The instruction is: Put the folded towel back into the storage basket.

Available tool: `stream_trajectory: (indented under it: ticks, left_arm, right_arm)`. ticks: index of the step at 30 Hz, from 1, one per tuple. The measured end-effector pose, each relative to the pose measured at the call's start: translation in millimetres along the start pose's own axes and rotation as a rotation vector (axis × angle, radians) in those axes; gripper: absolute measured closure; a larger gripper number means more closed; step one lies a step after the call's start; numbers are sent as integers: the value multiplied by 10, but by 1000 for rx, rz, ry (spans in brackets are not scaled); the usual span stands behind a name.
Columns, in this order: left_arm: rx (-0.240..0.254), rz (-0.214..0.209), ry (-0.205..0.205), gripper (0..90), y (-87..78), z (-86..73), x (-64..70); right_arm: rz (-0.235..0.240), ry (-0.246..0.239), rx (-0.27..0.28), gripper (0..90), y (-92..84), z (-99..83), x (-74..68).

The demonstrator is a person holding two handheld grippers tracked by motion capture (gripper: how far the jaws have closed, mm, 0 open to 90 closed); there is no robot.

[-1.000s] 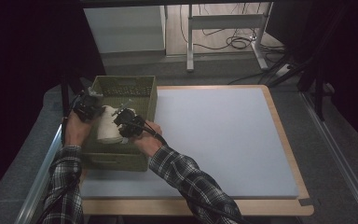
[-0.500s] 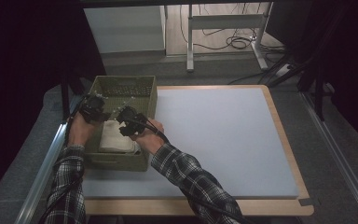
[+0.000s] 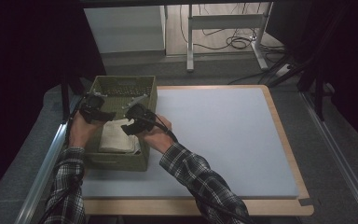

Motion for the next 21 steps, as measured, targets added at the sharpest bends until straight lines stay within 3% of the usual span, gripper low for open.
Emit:
stream_trajectory:
  ticks: [3, 8, 16, 21]
  left_arm:
    - [11, -9, -20, 225, -23, -22, -7]
    - [63, -59, -68, 168, -117, -69, -17]
    - [97, -89, -72, 93, -206, -62, 52]
    - [124, -104, -63, 68, -280, -30, 166]
  right_arm:
    - [0, -3, 10, 373, -42, -22, 22]
    - [13, 5, 46, 289, -171, -115, 100]
    - [21, 24, 79, 243, -326, -240, 197]
    - [34, 30, 95, 208, -439, -329, 234]
Point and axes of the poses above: each handheld gripper's, and its own axes: y roughly forward along the jaws, z roughly out of its top, x roughly to its right, the point moved 4 cm from there along y, roughly forward along the jaws, and after that the axes turned 6 degrees about -x, right-handed, at the moved point
